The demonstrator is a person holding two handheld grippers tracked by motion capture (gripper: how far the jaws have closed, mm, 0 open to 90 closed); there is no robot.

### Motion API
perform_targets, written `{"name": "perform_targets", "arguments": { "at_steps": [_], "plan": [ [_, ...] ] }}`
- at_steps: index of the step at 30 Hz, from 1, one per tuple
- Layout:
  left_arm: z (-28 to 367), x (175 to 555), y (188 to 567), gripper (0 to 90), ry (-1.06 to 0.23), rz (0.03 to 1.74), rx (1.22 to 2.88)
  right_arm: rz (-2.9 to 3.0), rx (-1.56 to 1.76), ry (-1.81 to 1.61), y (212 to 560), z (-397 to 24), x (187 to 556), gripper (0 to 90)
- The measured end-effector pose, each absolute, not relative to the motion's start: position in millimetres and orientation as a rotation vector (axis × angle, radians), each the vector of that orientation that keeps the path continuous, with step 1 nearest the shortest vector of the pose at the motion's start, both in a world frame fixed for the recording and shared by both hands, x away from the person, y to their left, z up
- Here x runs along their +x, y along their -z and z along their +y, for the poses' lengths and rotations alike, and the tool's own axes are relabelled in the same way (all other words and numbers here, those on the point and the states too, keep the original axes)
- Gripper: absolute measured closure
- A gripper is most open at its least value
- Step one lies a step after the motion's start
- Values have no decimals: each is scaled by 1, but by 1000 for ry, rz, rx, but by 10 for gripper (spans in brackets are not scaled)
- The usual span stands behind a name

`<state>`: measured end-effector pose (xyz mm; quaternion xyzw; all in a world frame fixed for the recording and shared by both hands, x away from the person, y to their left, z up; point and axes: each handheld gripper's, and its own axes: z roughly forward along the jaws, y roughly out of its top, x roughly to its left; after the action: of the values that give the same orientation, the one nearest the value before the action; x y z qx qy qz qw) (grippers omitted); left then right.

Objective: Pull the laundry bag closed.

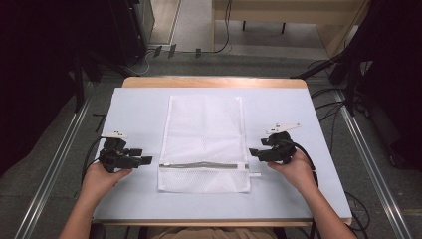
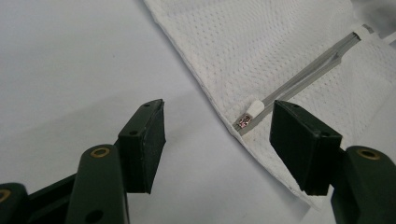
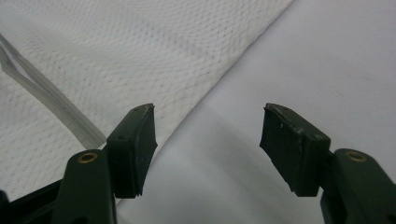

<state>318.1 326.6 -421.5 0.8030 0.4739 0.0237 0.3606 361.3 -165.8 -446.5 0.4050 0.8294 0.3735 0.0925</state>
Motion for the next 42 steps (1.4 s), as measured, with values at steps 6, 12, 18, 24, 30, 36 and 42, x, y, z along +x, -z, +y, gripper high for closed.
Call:
{"name": "perform_targets", "arguments": {
  "at_steps": [6, 12, 18, 24, 30, 36, 42],
  "plan": [
    [328, 315, 421, 365, -59, 1226, 2068, 2494, 1146, -1113, 444, -156, 359, 408],
    [328, 312, 421, 367, -63, 1226, 2066, 2519, 1128, -1115, 442, -144, 357, 416],
    [328, 309, 420, 368, -65, 1227, 2066, 2530, 1091, -1127, 440, -137, 355, 422],
    [330, 306, 421, 368, -66, 1238, 2066, 2558, 1063, -1119, 440, -128, 354, 430],
    [333, 305, 423, 379, -77, 1237, 2068, 2582, 1030, -1115, 442, -121, 353, 434],
    [332, 306, 425, 378, -64, 1244, 2078, 2603, 1004, -1123, 441, -111, 353, 454],
    [331, 306, 425, 378, -55, 1230, 2085, 2635, 955, -1132, 438, -92, 352, 491]
  ]
}}
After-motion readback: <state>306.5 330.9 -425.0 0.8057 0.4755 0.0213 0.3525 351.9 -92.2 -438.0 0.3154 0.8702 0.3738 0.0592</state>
